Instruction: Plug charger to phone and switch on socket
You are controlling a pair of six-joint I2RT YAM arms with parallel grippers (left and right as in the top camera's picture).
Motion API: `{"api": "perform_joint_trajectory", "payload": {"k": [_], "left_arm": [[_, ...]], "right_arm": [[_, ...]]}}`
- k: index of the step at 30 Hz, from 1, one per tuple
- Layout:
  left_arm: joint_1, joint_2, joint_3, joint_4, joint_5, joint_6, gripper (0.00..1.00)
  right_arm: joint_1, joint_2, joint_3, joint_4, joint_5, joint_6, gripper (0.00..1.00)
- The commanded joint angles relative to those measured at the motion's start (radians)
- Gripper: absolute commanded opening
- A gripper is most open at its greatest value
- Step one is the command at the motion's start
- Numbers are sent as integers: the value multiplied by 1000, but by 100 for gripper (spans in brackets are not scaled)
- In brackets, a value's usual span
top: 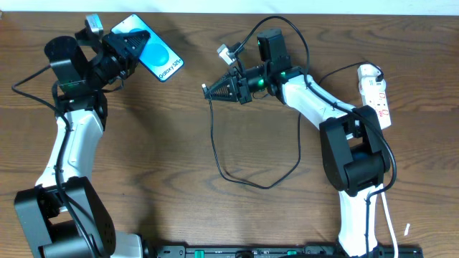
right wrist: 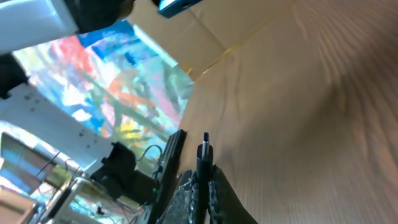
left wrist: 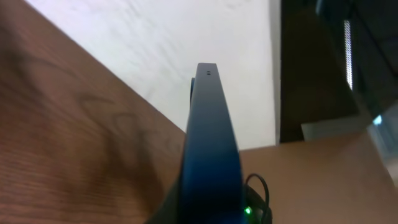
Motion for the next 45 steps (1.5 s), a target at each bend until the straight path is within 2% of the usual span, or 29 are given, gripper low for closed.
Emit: {"api": "perform_joint_trajectory", "payload": {"k": [1,6,14,24,34,45], "left_arm": [[5,-24,3,62,109,23,7],[5,-24,3,225,232,23,8],[5,-24,3,359,359,23,8],[5,-24,3,365,373,23,8],[5,-24,3,365,343,27,8],[5,-24,3,365,340,42,7]], "right_arm": [[19,5,6,18,-66,-51,1],[49,5,6,79,-65,-18,1],[80,5,6,261,-66,121,1],[87,5,6,335,-66,167,1],[98,5,6,504,-66,250,1],[124,5,6,515,-66,251,1]]}}
